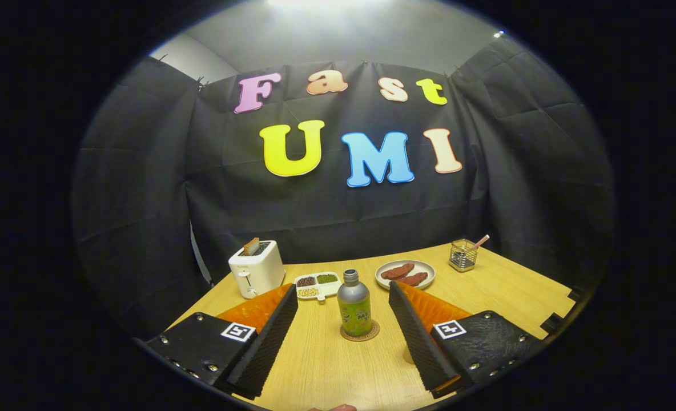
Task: Take the bottle from table, then pour the juice into the cup, finally place the bottle on the coaster
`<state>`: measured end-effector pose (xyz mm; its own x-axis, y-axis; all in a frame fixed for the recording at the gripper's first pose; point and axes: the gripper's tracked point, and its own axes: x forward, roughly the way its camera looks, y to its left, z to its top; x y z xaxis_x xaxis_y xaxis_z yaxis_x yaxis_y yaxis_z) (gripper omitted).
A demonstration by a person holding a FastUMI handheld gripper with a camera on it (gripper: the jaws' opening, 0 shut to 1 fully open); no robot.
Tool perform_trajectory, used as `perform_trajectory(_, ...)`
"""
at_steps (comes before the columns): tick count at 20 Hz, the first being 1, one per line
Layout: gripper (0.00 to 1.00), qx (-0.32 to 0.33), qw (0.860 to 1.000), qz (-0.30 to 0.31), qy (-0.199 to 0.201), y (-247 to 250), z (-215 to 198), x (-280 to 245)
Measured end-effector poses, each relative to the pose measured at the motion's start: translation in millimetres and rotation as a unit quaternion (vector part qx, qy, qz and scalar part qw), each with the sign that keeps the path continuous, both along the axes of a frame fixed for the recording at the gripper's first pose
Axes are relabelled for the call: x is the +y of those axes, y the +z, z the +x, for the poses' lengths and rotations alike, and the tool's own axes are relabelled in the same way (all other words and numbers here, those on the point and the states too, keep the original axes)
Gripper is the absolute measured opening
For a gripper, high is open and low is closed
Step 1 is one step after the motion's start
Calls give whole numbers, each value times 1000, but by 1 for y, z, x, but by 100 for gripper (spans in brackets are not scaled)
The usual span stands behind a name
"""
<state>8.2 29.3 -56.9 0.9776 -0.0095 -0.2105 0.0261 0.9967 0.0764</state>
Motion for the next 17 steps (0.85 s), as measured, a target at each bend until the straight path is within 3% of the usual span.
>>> perform_trajectory(17, 98, -23, 1000, 1, 2, 23, 1, -3)
